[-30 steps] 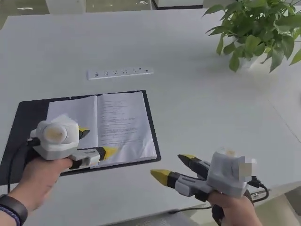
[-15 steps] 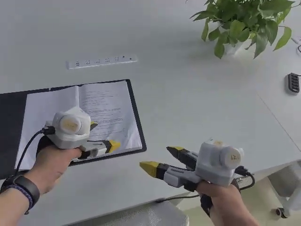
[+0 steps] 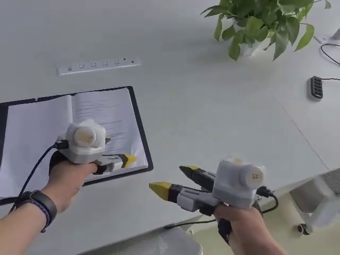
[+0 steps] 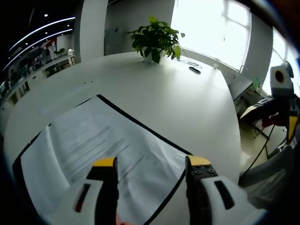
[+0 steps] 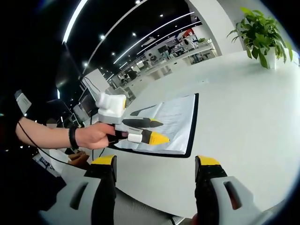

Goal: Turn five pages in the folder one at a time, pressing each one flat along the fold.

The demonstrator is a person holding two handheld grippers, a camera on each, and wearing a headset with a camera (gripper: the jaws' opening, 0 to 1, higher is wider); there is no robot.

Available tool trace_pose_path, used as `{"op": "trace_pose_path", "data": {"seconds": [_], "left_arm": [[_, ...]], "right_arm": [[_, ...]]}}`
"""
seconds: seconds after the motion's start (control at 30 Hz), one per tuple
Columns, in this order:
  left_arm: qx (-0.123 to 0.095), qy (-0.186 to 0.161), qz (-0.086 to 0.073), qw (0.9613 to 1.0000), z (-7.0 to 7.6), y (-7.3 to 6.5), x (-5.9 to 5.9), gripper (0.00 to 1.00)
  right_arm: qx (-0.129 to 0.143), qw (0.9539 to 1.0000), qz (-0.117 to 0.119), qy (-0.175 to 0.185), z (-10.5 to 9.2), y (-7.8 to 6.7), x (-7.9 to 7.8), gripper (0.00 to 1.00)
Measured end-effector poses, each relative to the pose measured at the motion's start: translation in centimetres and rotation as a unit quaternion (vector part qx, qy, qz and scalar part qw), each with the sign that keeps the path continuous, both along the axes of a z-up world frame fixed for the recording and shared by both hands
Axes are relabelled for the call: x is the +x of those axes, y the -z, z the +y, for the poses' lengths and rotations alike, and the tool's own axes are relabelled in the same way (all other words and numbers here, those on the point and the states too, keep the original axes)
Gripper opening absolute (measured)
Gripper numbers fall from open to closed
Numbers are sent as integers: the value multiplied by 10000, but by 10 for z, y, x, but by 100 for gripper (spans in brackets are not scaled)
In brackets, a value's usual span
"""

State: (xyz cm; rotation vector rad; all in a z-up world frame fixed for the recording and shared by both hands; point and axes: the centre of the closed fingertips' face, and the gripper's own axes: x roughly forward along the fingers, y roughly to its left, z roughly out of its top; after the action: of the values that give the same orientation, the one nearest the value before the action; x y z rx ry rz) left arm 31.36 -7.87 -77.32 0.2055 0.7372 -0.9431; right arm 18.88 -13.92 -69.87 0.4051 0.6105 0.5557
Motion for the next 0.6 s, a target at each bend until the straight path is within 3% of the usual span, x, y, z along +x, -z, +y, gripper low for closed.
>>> {"op": "trace_pose_path", "data": {"seconds": [0.13, 0.23, 0.37, 0.43, 0.47, 0.6], "left_arm": [[96, -30, -17, 9999, -5, 11, 3, 58], [382, 99, -188, 9990, -6, 19, 4, 63], [421, 160, -235, 9987, -13, 23, -1, 63], [557, 187, -328, 9977, -11, 26, 0, 64], [710, 236, -464, 9961, -9, 32, 3, 64], [641, 164, -463, 9967, -9, 30, 3, 64]], "right_arm": [[-32, 10000, 52, -44, 1, 3, 0, 67], [-8, 10000, 62, -19, 1, 2, 2, 67], [-40, 9999, 114, -64, 2, 5, 1, 66], [-65, 9998, 138, -100, 4, 8, 2, 66], [-73, 9998, 155, -107, 4, 10, 2, 66], [-63, 9997, 192, -130, 6, 12, 2, 66]]}}
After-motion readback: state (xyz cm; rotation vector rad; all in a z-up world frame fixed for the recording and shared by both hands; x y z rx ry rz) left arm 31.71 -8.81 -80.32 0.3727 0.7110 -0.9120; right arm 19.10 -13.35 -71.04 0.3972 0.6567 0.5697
